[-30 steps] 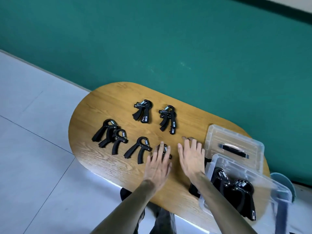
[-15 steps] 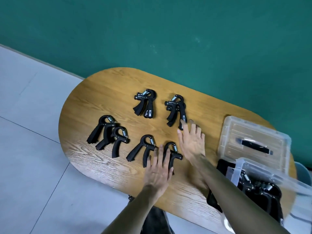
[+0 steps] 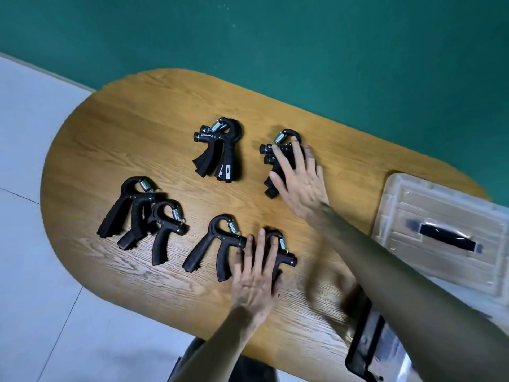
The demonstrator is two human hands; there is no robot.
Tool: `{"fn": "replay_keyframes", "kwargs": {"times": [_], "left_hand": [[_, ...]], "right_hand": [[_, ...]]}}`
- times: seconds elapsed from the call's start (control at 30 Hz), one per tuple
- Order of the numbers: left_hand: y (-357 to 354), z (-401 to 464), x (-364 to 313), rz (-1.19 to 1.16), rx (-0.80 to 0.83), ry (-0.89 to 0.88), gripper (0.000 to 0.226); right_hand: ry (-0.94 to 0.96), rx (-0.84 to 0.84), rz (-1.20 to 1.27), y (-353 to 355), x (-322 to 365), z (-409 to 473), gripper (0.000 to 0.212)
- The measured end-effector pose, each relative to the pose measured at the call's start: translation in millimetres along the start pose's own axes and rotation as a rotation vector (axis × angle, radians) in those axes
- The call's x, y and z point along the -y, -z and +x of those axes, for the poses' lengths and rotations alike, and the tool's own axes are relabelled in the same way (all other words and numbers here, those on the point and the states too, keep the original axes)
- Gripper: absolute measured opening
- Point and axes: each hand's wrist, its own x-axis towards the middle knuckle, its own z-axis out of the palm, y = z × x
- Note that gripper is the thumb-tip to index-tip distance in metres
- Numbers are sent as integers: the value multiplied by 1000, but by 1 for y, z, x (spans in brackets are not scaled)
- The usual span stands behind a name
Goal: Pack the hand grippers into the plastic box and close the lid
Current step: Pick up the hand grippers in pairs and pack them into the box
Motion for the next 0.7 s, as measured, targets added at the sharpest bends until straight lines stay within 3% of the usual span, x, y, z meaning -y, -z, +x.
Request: {"fn": "replay_keyframes", "kwargs": {"times": [0.4, 0.7], "left_hand": [[-3, 1, -12, -114, -26, 88, 84], [8, 4, -12, -97, 20, 29, 80]], "right_hand": [[-37, 43, -10, -8, 10, 14, 80], [-38, 10, -38, -9, 15, 8, 69]]}}
